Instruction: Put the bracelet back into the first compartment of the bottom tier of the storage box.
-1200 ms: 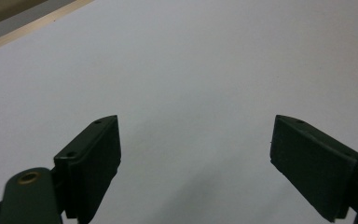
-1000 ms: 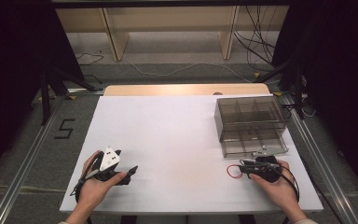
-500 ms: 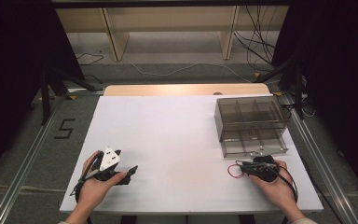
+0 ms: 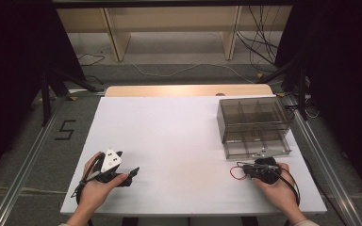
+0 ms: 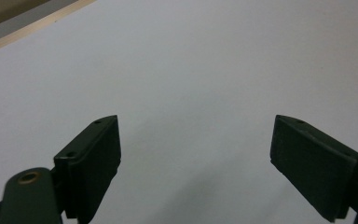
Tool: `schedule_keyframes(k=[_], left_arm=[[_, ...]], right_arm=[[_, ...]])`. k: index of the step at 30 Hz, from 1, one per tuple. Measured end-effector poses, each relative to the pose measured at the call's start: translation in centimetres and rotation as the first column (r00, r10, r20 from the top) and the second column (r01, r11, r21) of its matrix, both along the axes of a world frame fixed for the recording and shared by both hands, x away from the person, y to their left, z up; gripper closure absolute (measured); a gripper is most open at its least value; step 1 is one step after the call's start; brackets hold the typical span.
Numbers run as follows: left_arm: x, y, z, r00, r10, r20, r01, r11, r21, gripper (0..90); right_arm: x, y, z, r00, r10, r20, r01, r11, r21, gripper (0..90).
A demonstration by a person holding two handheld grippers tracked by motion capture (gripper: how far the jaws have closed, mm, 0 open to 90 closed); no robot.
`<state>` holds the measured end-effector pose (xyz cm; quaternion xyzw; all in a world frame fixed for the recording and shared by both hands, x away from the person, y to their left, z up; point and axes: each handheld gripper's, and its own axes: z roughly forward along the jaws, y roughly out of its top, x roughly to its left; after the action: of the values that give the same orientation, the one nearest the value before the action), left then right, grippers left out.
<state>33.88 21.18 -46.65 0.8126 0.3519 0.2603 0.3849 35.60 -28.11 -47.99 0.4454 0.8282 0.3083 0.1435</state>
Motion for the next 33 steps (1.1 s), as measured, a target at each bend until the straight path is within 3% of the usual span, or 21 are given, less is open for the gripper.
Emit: schedule_keyframes(k=[33], left_arm=[[0.0,0.0,0.0,1.0,0.005,0.003,-0.005,1.0,-0.004,16.1]], right_arm=[[-0.4,-0.4,1.1,0.9983,-0.016,0.056,0.014,0.999,0.049,87.5]])
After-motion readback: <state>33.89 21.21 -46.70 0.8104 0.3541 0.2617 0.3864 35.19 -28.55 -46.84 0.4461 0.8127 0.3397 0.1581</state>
